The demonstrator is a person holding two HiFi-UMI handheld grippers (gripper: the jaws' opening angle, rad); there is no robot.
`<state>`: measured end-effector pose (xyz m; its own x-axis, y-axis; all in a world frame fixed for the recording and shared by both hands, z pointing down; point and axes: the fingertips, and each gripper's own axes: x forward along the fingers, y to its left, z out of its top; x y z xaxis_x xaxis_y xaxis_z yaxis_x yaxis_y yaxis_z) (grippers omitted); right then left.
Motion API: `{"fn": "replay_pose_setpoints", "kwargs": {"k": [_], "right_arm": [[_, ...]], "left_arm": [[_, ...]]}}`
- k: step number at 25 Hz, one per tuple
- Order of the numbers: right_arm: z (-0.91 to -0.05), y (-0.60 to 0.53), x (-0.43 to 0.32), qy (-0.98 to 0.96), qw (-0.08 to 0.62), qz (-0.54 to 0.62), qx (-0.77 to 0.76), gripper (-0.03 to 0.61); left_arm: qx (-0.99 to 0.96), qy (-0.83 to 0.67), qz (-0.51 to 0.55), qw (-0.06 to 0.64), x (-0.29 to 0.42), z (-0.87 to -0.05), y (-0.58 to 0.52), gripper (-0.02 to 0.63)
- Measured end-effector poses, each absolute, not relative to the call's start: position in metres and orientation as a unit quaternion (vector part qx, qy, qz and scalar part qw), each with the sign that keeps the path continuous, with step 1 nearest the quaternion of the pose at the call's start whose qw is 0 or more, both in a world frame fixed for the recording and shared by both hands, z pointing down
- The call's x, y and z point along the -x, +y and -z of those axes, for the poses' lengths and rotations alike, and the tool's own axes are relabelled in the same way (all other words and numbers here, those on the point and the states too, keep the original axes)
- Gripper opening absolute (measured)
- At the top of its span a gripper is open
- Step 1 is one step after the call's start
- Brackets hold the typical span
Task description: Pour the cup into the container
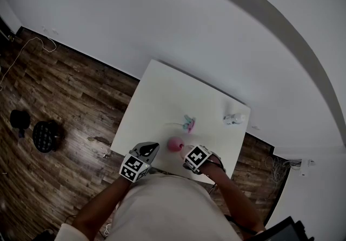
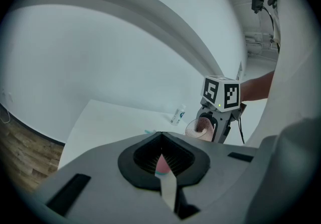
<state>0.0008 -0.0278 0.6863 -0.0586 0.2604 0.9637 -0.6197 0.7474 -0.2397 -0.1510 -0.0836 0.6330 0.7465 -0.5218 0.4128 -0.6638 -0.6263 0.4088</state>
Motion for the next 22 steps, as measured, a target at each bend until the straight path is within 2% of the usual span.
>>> {"fn": "replay_pose_setpoints", "kwargs": {"k": [22], "right_arm": [[-0.670,-0.031,-0.005,-0.642,0.680,-0.328,-0.131,0.357]], "left_arm": [[-0.892,-0.332,-0.128,0.280,0.148,-0.640,-0.079,0.011]]}}
